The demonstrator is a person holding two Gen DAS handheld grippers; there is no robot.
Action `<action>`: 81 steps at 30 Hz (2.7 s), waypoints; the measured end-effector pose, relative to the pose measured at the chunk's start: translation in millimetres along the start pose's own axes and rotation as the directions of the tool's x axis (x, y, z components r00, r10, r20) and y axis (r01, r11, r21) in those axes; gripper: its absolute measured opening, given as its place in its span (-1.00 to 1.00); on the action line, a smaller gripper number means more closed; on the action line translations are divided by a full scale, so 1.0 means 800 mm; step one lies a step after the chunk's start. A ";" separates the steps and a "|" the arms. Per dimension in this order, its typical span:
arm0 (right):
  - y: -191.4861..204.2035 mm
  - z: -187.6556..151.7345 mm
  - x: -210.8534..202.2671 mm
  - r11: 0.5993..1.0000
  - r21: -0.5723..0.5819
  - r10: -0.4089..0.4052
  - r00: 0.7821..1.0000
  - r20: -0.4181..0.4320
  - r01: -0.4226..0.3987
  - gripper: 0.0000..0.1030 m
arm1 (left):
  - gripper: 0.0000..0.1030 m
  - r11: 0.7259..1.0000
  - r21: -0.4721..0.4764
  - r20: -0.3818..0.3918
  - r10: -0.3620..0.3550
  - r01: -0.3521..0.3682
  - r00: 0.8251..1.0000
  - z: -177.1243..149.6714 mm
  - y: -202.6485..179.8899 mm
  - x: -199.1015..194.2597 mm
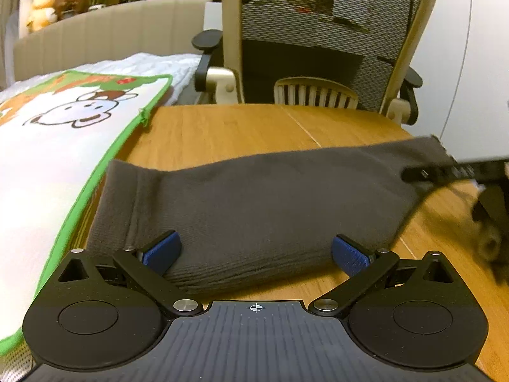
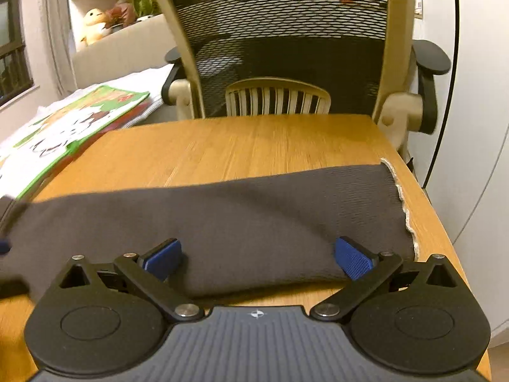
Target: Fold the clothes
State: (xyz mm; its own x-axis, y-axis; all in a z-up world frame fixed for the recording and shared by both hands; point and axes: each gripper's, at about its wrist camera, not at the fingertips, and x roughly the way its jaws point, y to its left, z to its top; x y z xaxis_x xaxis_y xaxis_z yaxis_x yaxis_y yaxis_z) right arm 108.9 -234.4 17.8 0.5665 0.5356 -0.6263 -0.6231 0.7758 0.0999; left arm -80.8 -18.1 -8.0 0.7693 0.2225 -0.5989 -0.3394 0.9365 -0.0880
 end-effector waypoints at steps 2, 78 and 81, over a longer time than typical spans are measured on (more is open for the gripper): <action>0.000 -0.014 -0.017 1.000 -0.002 0.005 1.000 0.000 -0.005 1.00 | 1.00 1.000 0.001 0.001 -0.006 0.006 1.000 -0.004 0.000 -0.005; -0.086 -0.053 -0.141 0.939 0.335 -0.143 0.973 0.183 0.075 0.62 | 1.00 0.990 -0.075 0.098 0.127 -0.120 0.987 0.003 0.017 -0.004; -0.098 -0.058 -0.136 0.926 0.368 -0.142 0.978 0.150 0.078 0.61 | 1.00 0.990 -0.076 0.099 0.126 -0.118 0.987 0.003 0.017 -0.004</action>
State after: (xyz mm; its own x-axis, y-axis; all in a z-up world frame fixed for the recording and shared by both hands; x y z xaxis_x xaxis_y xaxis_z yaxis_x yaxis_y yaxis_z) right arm 70.8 -368.7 42.3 0.7239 0.4637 -0.5108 -0.3344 0.8835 0.3281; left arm -86.4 -5.4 -5.4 0.7704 0.3642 -0.5232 -0.4684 0.8802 -0.0769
